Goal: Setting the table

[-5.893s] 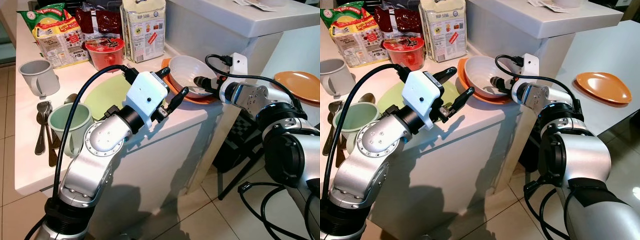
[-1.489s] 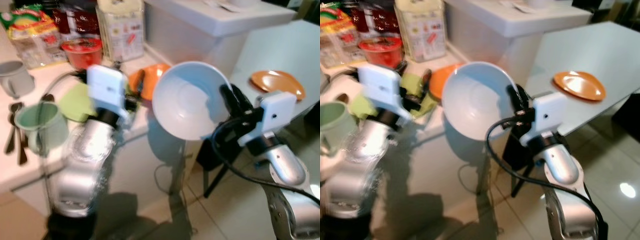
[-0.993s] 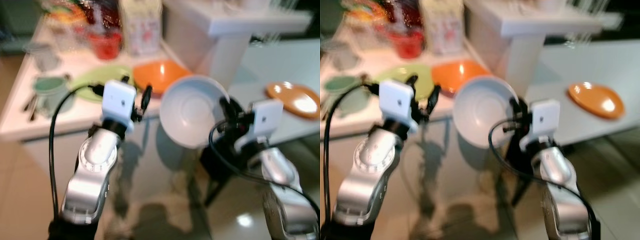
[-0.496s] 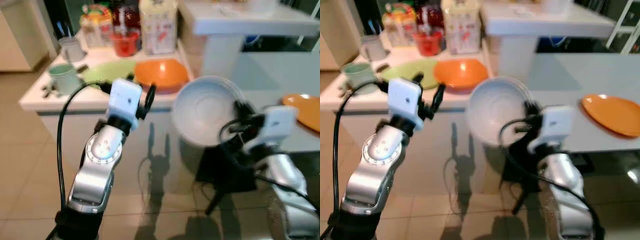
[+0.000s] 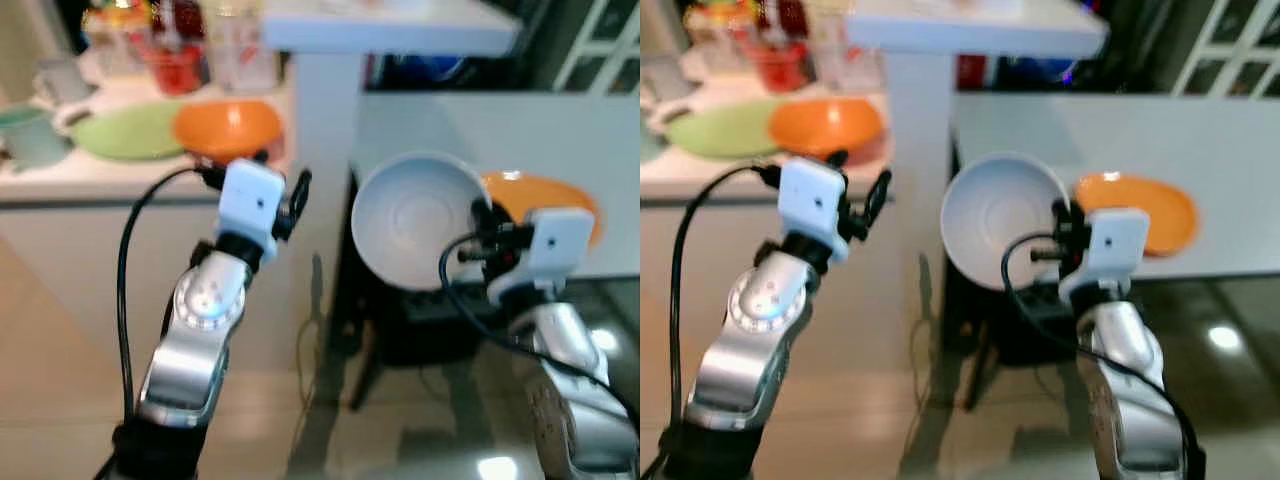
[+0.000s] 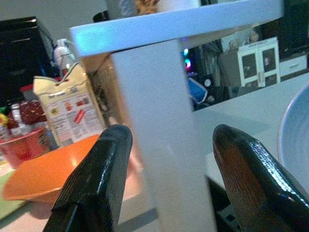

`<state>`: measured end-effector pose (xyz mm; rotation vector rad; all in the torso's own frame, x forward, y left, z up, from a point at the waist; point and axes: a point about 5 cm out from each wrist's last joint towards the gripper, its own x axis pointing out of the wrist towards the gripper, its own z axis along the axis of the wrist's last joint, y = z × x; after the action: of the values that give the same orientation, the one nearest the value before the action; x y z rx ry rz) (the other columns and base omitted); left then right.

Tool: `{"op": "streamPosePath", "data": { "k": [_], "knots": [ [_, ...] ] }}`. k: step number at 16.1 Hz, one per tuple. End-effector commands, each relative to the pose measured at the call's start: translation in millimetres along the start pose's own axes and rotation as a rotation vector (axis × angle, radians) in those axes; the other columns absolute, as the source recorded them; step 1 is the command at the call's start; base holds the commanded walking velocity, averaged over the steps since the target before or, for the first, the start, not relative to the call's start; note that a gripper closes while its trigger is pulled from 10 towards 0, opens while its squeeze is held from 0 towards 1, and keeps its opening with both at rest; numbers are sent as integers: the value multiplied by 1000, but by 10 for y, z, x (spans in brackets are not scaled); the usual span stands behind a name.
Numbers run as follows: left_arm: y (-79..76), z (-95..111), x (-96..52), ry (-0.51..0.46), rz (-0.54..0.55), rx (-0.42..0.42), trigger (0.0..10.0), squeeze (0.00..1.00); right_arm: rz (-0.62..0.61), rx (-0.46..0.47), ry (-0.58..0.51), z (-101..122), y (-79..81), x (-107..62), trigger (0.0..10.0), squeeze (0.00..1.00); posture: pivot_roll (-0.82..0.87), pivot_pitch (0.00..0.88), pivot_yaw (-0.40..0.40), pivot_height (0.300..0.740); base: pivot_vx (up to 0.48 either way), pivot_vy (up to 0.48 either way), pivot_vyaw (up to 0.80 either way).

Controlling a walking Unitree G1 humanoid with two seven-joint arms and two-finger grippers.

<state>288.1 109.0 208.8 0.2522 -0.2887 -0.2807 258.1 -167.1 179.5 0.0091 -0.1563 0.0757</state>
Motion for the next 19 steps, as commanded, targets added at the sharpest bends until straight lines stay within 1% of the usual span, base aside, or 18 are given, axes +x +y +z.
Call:
{"op": "streamPosePath", "data": {
  "k": [1,8,12,19],
  "knots": [
    [34,-2,-2,5,14,10,10000,0,14,13,-36,78,39,15,10000,0,-58,0,0,740,0,-480,0],
    [20,-2,15,2,3,14,10000,0,-4,2,-48,105,2,55,10000,0,-61,0,-2,740,0,-480,0],
    [14,-6,29,1,6,15,10000,0,-30,-9,-37,97,-58,68,10000,0,-62,0,-5,740,0,-480,0],
    [11,5,33,-6,8,16,10000,0,-31,-8,-28,82,-64,75,10000,0,-65,0,-6,740,0,-480,0]
  ]
}}
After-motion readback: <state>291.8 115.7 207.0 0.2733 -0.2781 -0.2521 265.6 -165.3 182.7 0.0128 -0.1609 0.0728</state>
